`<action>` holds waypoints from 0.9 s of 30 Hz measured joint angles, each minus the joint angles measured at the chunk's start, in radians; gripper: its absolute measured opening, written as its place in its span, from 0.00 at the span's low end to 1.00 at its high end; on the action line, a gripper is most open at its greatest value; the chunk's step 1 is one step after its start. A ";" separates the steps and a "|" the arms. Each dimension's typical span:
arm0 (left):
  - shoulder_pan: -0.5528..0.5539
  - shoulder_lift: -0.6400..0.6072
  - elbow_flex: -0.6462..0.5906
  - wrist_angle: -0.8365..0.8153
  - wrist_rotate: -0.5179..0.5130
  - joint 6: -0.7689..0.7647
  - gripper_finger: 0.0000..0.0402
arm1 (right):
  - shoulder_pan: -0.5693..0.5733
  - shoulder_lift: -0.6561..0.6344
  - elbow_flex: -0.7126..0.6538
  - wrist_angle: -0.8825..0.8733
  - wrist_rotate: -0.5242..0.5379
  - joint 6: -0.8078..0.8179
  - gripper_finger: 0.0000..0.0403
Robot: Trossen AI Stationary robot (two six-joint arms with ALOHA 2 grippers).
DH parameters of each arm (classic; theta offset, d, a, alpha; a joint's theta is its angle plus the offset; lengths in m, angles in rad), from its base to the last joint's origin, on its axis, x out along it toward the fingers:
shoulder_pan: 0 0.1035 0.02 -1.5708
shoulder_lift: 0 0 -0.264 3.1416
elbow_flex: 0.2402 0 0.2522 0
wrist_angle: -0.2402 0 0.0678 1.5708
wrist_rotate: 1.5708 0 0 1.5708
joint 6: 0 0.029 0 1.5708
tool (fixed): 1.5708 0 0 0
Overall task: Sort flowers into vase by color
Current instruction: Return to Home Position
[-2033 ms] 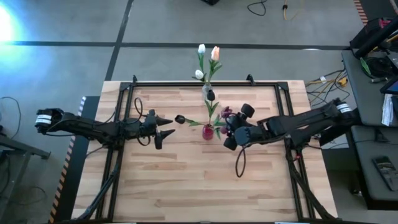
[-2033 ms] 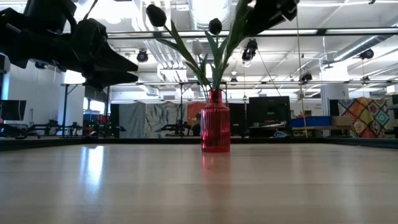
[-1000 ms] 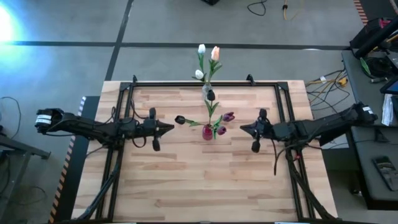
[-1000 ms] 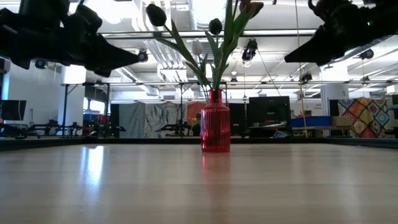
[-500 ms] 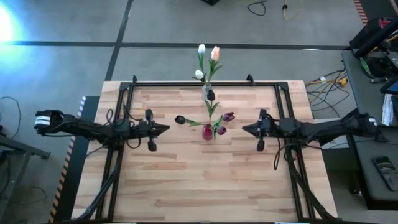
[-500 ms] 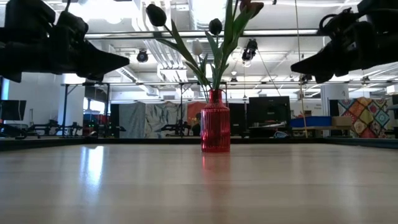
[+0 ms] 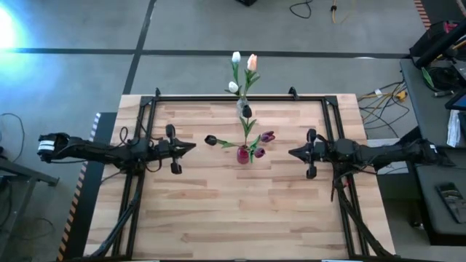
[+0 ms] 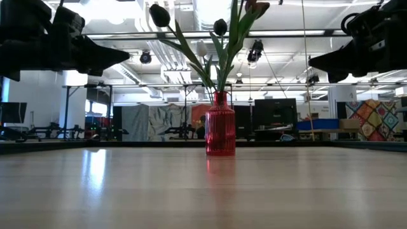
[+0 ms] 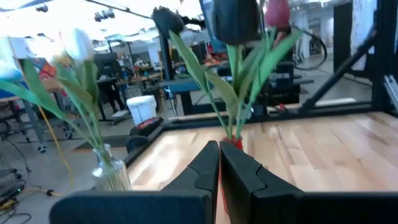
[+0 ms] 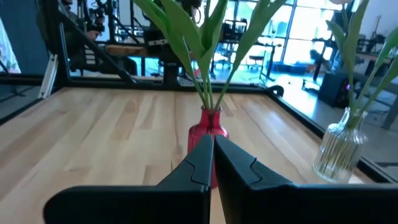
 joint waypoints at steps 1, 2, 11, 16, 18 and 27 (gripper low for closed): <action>0.004 -0.016 0.000 -0.006 0.000 0.000 0.00 | 0.000 -0.010 0.000 -0.004 0.000 -0.005 0.02; 0.006 -0.032 0.000 -0.009 0.000 -0.001 0.00 | 0.000 -0.017 0.000 -0.006 0.000 -0.008 0.02; 0.007 -0.190 0.000 -0.137 0.000 0.021 0.00 | 0.000 -0.082 0.000 -0.060 0.000 -0.007 0.02; 0.007 -0.293 0.000 -0.238 0.008 0.007 0.00 | 0.000 -0.133 0.000 -0.090 0.000 -0.008 0.02; 0.007 -0.335 0.000 -0.281 0.040 0.001 0.00 | 0.000 -0.153 0.000 -0.094 0.000 -0.010 0.02; 0.009 -0.544 -0.001 -0.454 0.171 -0.014 0.00 | 0.000 -0.219 0.000 -0.111 0.001 -0.007 0.02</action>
